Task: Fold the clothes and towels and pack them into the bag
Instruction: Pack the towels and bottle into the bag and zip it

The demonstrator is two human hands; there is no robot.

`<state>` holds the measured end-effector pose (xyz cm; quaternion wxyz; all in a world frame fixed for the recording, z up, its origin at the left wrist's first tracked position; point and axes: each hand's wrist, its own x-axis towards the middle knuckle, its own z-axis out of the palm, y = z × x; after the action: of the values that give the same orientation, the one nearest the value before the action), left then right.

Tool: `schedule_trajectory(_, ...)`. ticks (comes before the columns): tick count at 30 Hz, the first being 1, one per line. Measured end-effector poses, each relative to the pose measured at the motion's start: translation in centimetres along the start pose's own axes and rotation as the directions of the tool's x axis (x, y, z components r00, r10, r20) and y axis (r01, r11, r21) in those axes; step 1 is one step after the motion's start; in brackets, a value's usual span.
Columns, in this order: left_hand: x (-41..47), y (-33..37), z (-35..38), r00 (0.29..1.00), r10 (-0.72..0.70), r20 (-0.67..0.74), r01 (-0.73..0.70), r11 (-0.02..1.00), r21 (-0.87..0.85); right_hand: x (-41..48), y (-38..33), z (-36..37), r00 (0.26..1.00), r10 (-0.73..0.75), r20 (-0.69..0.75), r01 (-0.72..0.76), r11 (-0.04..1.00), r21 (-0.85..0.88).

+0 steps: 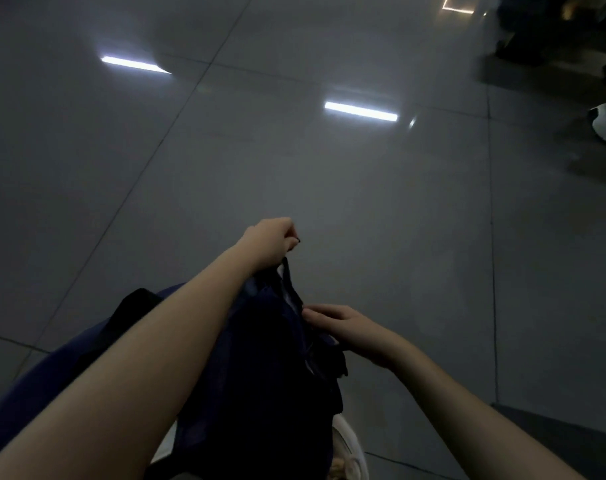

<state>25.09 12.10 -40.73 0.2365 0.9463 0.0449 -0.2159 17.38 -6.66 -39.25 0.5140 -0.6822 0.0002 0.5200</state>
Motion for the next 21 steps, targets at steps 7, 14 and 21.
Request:
schedule_trajectory(7,-3.8,1.1,-2.7,0.991,0.127,-0.037,-0.131,0.978,-0.160,-0.3,-0.7,0.9,0.999,-0.013,-0.031,0.014,1.000,0.026)
schedule_trajectory(14,-5.6,1.7,-3.3,0.983,0.183,-0.031,-0.185,0.978,-0.095,0.2,-3.4,1.6,0.972,-0.147,-0.185,0.155,0.987,0.032)
schedule_trajectory(21,-5.7,0.5,-3.0,0.983,0.171,-0.063,-0.180,0.969,-0.170,1.7,-4.9,2.2,0.945,-0.206,-0.254,0.229,0.971,0.063)
